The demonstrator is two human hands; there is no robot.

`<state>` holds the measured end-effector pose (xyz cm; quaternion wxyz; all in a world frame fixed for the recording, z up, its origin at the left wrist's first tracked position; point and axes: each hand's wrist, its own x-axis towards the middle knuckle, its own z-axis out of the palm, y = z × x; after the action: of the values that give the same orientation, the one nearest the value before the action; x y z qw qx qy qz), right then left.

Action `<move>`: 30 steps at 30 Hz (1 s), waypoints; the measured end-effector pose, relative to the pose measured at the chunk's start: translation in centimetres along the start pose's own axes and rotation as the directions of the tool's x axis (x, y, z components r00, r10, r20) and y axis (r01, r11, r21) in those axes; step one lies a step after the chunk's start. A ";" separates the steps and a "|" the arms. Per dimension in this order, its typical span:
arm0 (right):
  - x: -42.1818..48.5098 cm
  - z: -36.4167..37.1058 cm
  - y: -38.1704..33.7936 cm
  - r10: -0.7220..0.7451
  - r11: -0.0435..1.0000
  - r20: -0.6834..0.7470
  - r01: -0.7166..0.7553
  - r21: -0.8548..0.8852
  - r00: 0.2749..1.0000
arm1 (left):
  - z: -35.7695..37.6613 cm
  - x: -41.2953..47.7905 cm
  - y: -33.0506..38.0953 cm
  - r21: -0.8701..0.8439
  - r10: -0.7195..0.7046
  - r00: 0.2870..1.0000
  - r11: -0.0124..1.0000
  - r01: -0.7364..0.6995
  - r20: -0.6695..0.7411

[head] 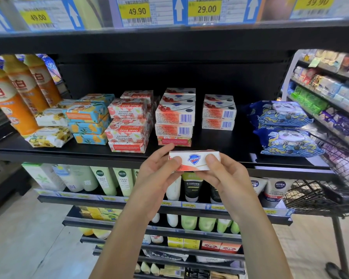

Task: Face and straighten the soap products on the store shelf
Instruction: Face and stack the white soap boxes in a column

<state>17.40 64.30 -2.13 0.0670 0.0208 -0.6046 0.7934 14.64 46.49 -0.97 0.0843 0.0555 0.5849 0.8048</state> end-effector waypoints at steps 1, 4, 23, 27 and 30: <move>0.0 -0.1 0.0 -0.004 1.000 0.011 0.004 0.000 1.000 | 0.1 0.0 0.0 0.003 -0.002 1.000 1.000 0.002 -0.001; -0.1 -0.3 0.0 -0.021 1.000 0.031 0.020 0.011 0.999 | 0.0 0.1 0.2 0.018 -0.016 1.000 1.000 0.016 0.000; -0.1 -1.5 0.5 -0.073 0.997 0.162 0.076 -0.011 0.984 | -0.1 0.0 0.6 -0.046 -0.105 0.994 0.994 0.104 -0.031; 0.0 -1.1 0.4 0.013 0.999 0.092 -0.010 -0.032 0.996 | -0.2 0.0 0.5 0.001 -0.080 0.997 0.997 0.080 -0.019; 0.1 -0.6 0.1 0.058 0.997 -0.034 -0.059 -0.049 0.998 | -0.2 0.1 0.2 -0.001 -0.075 0.997 0.997 0.075 -0.020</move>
<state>17.27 64.90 -2.34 0.0541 -0.0114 -0.6235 0.7799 14.50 46.25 -0.80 0.1087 0.0253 0.5873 0.8016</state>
